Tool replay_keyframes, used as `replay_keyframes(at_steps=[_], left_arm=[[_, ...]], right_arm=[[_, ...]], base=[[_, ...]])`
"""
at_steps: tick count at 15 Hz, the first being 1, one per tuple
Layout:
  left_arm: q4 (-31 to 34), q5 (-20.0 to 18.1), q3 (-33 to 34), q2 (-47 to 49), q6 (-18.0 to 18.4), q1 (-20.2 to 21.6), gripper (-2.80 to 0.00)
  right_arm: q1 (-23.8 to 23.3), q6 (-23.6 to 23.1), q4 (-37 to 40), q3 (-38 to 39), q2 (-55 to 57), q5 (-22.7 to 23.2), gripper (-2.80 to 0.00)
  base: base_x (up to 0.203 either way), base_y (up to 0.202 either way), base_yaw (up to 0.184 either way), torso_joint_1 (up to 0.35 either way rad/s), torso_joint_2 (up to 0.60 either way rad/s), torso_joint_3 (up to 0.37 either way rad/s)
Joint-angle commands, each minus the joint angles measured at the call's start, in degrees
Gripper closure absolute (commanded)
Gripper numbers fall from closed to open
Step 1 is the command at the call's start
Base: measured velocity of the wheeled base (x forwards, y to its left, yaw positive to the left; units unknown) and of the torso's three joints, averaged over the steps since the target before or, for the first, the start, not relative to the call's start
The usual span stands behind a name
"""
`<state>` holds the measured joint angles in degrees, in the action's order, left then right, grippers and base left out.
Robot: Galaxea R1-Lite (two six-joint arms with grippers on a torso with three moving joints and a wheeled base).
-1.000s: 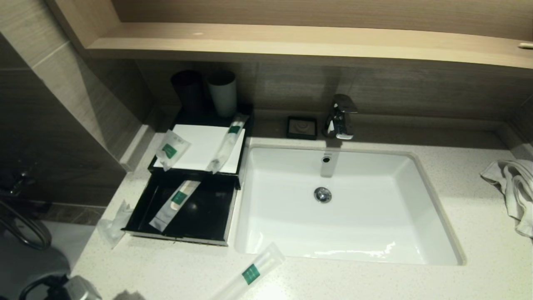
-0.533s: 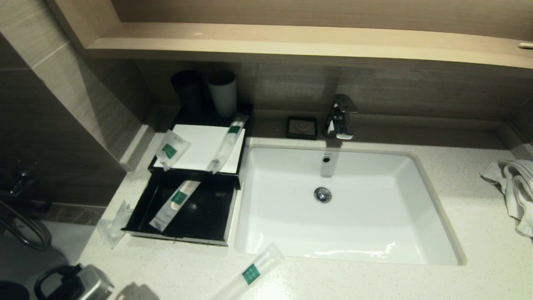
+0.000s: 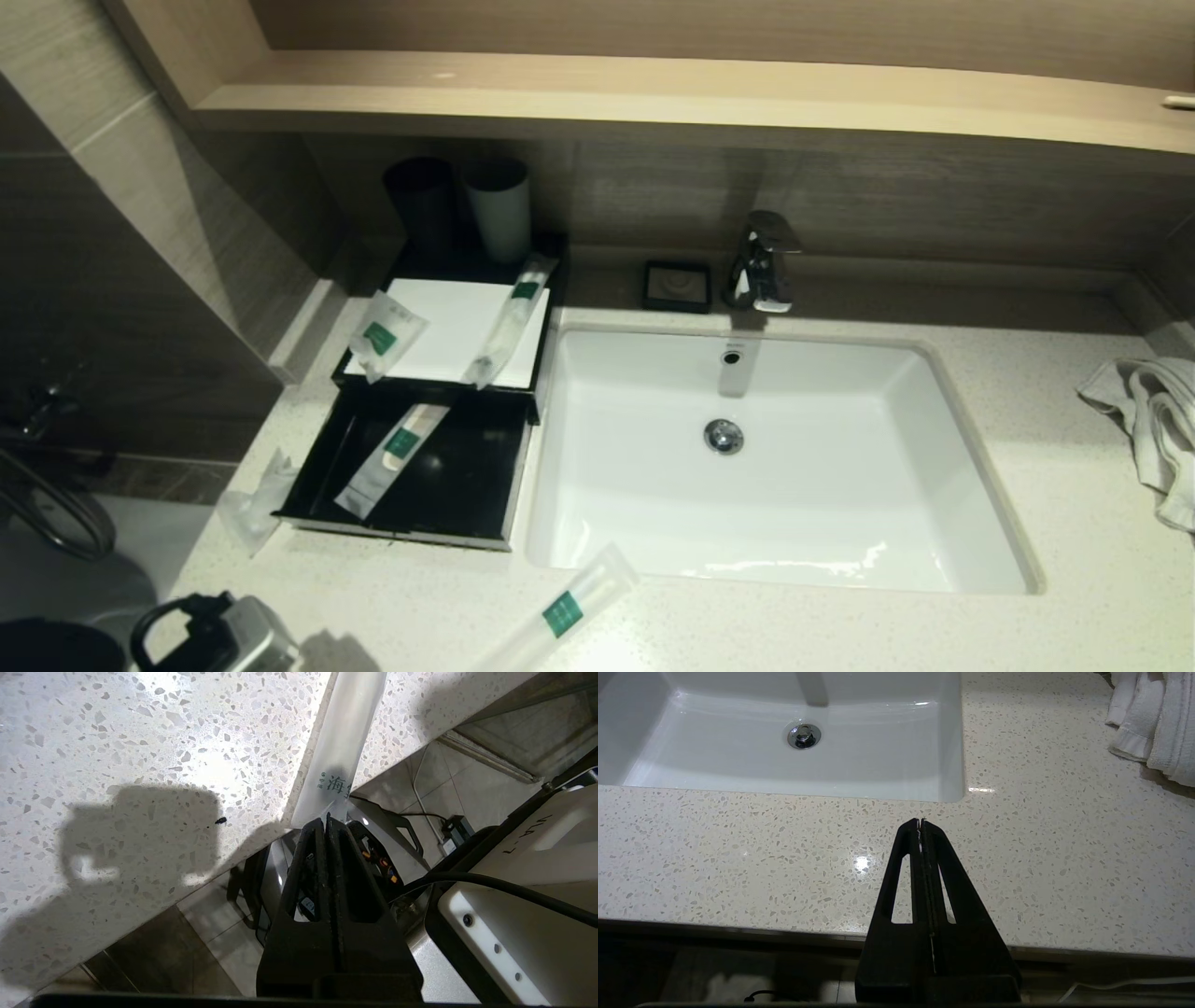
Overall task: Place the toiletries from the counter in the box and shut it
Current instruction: Pick up the bathroom toiletry
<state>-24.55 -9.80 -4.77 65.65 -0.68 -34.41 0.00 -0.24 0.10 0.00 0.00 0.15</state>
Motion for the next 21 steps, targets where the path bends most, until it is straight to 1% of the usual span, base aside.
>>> replay_keyframes(at_steps=[1,3,6,10,11,13,16,19,21], left_arm=[[-0.51,0.04,-0.24,1.97,-0.02,-0.22,0.0],[-1.02,0.78,-0.33,2.43,0.07,-0.36,0.0],[-2.86,3.31,-0.22,6.05,-0.14,-2.73,0.0],[-12.67,5.98,1.42,11.67,-0.38,-4.1,0.0],[-13.42,6.85,1.79,12.24,-0.51,-5.16,0.0],[-13.5,7.36,1.88,12.73,-0.55,-6.2,0.0],[-13.56,7.61,1.6,13.0,-0.64,-6.22,0.0],[-16.55,8.29,1.86,13.87,-1.24,-6.25,0.0],[-17.02,8.31,2.11,16.04,-1.17,-6.4,0.0]], right_arm=[[0.0,-0.02,-0.01,0.0,0.0,0.03,0.0],[0.0,-0.02,-0.01,0.0,0.0,0.03,0.0],[-0.09,-0.02,-0.01,0.0,0.0,0.03,0.0],[0.0,-0.02,-0.01,0.0,0.0,0.03,0.0],[0.0,-0.02,-0.01,0.0,0.0,0.03,0.0],[0.0,-0.02,-0.01,0.0,0.0,0.03,0.0],[-0.08,-0.02,-0.01,0.0,0.0,0.03,0.0],[-0.01,-0.02,-0.01,0.0,0.01,0.03,0.0],[0.0,-0.02,-0.01,0.0,0.0,0.03,0.0]], base=[[0.0,0.0,0.0,0.0,0.0,0.0],[0.0,0.0,0.0,0.0,0.0,0.0],[0.0,0.0,0.0,0.0,0.0,0.0],[0.0,0.0,0.0,0.0,0.0,0.0],[0.0,0.0,0.0,0.0,0.0,0.0],[0.0,0.0,0.0,0.0,0.0,0.0],[0.0,0.0,0.0,0.0,0.0,0.0],[0.0,0.0,0.0,0.0,0.0,0.0],[0.0,0.0,0.0,0.0,0.0,0.0]])
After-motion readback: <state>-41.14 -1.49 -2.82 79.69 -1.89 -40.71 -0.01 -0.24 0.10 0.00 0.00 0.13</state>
